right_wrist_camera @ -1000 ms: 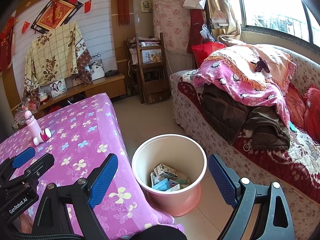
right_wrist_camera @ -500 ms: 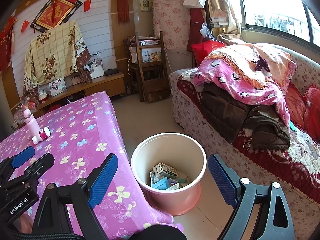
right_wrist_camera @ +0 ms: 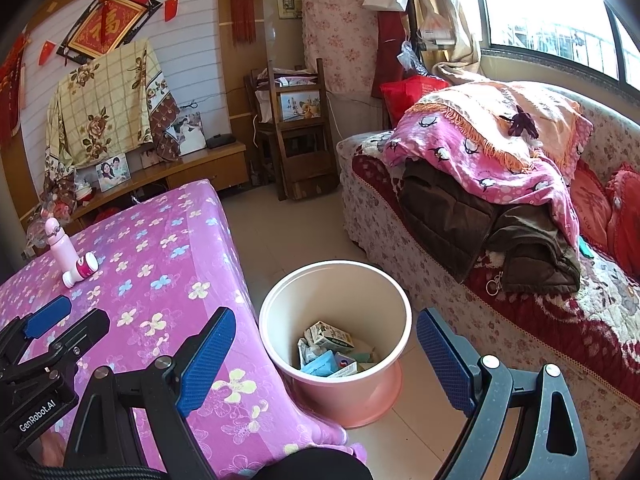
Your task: Collect trash
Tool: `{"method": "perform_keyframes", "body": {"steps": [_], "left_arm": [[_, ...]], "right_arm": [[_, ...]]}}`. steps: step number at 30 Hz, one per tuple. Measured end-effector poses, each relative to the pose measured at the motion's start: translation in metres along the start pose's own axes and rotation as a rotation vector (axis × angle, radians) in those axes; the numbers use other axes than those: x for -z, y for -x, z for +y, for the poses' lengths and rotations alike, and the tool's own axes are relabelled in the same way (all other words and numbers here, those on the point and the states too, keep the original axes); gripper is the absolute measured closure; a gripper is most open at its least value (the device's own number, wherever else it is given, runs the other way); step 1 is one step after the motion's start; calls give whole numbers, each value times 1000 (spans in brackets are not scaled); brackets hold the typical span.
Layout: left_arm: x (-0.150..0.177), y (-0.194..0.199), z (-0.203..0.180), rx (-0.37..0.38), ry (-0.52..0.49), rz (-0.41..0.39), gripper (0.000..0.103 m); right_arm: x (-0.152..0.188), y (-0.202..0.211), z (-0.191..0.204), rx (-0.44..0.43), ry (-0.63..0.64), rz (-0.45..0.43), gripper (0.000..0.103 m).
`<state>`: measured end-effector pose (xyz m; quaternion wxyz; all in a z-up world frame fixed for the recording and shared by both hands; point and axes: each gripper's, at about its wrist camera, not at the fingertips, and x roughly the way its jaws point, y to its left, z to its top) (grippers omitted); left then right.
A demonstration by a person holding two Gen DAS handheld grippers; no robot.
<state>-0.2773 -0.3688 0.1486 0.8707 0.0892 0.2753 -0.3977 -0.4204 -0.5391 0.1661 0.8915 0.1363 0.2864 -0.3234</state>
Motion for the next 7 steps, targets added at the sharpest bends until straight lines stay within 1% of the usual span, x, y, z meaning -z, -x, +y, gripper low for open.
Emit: {"method": "perform_keyframes", "body": {"steps": [7], "left_arm": [[3,-2,12,-7,25,8,30]], "right_arm": [[1,-7,5,-8,7,17,13]]}}
